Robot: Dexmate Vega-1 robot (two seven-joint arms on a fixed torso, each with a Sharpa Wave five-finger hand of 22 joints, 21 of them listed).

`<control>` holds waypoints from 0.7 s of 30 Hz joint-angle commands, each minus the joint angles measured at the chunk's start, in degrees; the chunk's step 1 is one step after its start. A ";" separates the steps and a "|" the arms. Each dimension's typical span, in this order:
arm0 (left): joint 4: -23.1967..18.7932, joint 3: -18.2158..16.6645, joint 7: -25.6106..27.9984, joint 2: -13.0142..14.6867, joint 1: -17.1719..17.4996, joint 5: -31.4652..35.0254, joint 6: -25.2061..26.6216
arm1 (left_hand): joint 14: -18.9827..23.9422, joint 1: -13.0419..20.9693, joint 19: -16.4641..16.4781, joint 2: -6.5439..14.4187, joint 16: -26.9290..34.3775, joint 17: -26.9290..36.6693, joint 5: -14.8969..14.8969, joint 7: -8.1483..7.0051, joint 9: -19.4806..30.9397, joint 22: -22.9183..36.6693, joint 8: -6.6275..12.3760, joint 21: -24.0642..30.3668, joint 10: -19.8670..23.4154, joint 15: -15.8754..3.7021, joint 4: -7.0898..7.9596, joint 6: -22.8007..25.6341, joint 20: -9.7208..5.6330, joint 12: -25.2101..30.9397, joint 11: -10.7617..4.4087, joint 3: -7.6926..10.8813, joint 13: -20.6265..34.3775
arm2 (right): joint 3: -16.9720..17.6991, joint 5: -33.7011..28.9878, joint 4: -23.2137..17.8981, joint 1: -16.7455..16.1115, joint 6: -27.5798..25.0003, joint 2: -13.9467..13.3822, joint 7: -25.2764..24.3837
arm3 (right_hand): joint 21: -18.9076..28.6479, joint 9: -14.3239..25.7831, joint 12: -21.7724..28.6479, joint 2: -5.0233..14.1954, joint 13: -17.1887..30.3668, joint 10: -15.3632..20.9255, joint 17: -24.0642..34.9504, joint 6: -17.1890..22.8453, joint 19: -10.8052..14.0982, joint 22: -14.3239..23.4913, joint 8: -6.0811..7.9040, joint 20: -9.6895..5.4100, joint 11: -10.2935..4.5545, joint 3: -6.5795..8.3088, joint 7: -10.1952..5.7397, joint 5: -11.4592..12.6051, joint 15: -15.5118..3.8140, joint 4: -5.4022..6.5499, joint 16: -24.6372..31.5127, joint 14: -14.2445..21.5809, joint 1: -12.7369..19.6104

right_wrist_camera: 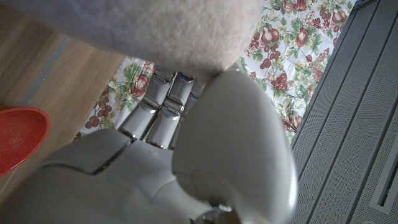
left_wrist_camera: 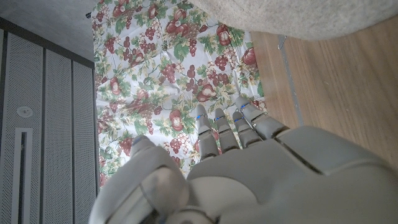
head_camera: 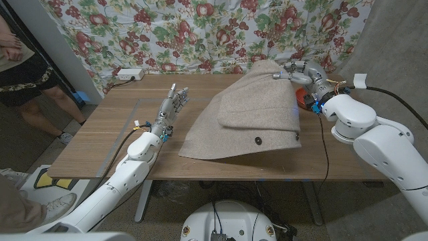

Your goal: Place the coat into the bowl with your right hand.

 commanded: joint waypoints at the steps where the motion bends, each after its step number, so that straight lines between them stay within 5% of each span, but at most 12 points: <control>1: -0.80 0.02 0.30 0.15 0.42 0.15 0.08 | -0.23 -0.37 0.00 -0.07 -0.04 0.28 -0.15 0.29 0.16 0.22 -0.04 0.25 0.41 -5.45 -0.04 0.56 -4.29 -0.07 -0.03 0.17 0.25 | 2.34 -0.51 -0.40 1.06 -1.10 -0.67 0.87 | -0.33 0.06 0.38 3.92 0.42 0.54 0.63 0.62 1.21 -0.46 0.54 -5.58 -0.03 0.60 0.00 -0.64 -1.82 -0.18 0.21 2.50 4.42; 21: -0.81 0.46 -0.19 -0.02 -0.36 0.28 0.21 | -0.25 -0.77 0.00 -0.11 -0.02 0.29 -0.19 0.42 0.16 0.23 -0.03 0.25 0.62 -5.52 0.15 0.99 -4.32 -0.03 -0.36 0.21 0.25 | 4.78 -2.16 -0.09 3.17 -1.47 -1.55 2.34 | -0.82 1.16 1.19 2.74 2.79 -0.02 3.12 0.25 2.55 -2.85 1.25 -5.61 -0.81 1.96 0.04 -2.06 -1.60 -0.31 0.39 3.06 4.13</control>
